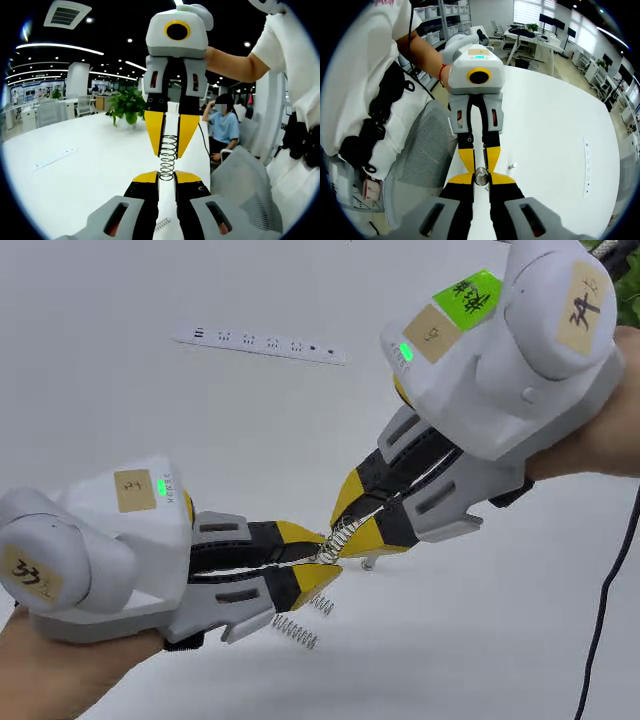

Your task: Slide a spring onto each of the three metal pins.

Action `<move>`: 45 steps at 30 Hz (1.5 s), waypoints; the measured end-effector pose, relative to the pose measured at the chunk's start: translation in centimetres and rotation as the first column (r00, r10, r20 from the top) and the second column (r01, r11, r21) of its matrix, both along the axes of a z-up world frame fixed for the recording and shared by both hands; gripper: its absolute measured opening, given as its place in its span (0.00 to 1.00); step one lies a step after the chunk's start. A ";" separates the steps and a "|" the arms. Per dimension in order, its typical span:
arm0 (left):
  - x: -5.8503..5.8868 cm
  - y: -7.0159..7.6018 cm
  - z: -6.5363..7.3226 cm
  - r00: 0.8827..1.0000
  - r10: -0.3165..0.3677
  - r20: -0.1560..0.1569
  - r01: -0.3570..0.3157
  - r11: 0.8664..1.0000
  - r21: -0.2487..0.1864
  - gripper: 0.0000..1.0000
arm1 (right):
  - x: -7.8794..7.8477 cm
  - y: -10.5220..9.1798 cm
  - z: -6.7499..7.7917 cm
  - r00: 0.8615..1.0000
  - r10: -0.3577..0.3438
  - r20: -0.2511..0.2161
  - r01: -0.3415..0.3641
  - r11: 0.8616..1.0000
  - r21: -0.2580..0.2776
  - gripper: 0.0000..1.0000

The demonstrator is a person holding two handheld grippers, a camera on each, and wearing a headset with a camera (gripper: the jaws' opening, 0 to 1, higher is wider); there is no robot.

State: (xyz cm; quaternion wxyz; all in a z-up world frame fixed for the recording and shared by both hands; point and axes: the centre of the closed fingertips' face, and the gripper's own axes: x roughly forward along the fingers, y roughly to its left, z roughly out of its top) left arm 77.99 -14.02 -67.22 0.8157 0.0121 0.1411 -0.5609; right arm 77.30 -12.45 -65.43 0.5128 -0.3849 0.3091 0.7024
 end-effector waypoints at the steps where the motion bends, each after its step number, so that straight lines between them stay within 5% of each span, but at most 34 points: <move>1: 0.0 0.1 0.0 1.000 0.002 -0.001 -0.002 1.000 -0.003 0.12 | 0.0 0.1 0.0 1.000 -0.001 -0.001 0.001 1.000 0.001 0.12; 14: 0.4 3.7 -1.1 0.995 0.097 -0.007 -0.096 0.995 0.029 0.27 | 1.3 0.8 0.3 0.999 -0.045 0.010 0.045 0.999 0.024 0.12; 24: 1.0 7.3 -2.1 0.985 0.175 -0.006 -0.174 0.982 0.073 0.38 | 3.7 2.3 -0.9 0.995 -0.091 0.044 0.090 0.996 0.028 0.12; 31: 1.1 8.7 -3.0 0.979 0.203 -0.005 -0.201 0.973 0.111 0.48 | 5.6 3.3 -3.5 0.991 -0.120 0.066 0.119 0.993 0.012 0.12; 45: 0.6 9.5 -3.7 0.976 0.216 -0.022 -0.213 0.972 0.100 0.64 | 7.1 4.7 -9.2 0.994 -0.077 0.081 0.084 0.993 -0.085 0.12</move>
